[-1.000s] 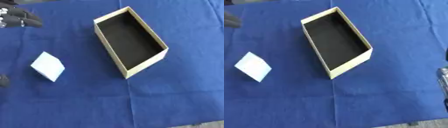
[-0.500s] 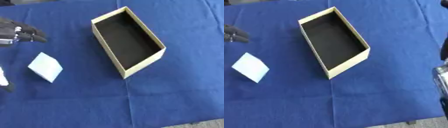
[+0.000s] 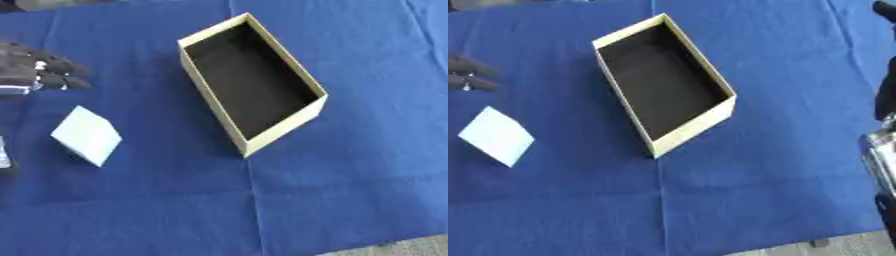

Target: Pick up objects on the table and place them in the box.

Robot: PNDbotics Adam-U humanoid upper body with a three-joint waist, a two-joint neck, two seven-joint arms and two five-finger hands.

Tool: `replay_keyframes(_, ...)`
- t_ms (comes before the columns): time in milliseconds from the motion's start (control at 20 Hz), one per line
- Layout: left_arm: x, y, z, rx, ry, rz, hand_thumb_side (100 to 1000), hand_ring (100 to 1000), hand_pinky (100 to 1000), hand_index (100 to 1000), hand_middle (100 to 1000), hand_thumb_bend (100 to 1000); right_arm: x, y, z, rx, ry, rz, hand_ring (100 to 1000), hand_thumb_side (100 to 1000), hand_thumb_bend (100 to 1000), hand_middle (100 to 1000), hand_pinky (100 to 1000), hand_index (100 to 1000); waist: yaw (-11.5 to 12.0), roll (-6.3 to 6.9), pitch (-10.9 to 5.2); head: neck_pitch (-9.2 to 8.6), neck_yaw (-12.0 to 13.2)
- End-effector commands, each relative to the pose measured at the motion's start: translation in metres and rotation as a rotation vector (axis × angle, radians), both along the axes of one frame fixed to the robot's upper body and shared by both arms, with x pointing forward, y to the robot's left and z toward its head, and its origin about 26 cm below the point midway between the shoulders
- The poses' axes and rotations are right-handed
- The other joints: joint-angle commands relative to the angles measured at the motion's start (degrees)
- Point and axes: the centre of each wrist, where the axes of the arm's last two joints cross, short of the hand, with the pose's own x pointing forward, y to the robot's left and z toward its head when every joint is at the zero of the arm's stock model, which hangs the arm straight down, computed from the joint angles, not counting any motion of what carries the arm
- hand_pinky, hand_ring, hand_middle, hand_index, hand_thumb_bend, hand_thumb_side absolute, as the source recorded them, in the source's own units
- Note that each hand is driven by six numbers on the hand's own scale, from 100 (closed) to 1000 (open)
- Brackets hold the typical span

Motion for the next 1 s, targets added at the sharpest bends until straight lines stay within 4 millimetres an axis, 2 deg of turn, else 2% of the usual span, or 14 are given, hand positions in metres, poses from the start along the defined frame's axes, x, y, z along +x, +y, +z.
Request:
replay_keyframes(50,0.003,0.002,0.006,0.313,0.105,-0.086,388,985,835,1000,990,963,-0.001,0.0,0.006,-0.016,-0.016,0.004,892,996,100,587,744,839,-0.03,0.68,-1.58,-0.53,-0.09)
replay_keyframes(600,0.012,-0.016,0.002,0.257,0.135,-0.169,403,963,822,1000,958,947,-0.001,0.002,0.005,-0.012,-0.011,0.005,896,995,100,586,746,841,-0.42,0.94,-1.17,-0.86,0.23)
replay_keyframes(1000,0.022,-0.011,-0.013,0.282,0.178,-0.146,409,950,815,1000,936,928,-0.001,0.002,0.004,-0.011,-0.008,0.002,899,996,100,585,748,842,-0.62,1.23,-0.85,-1.0,0.44)
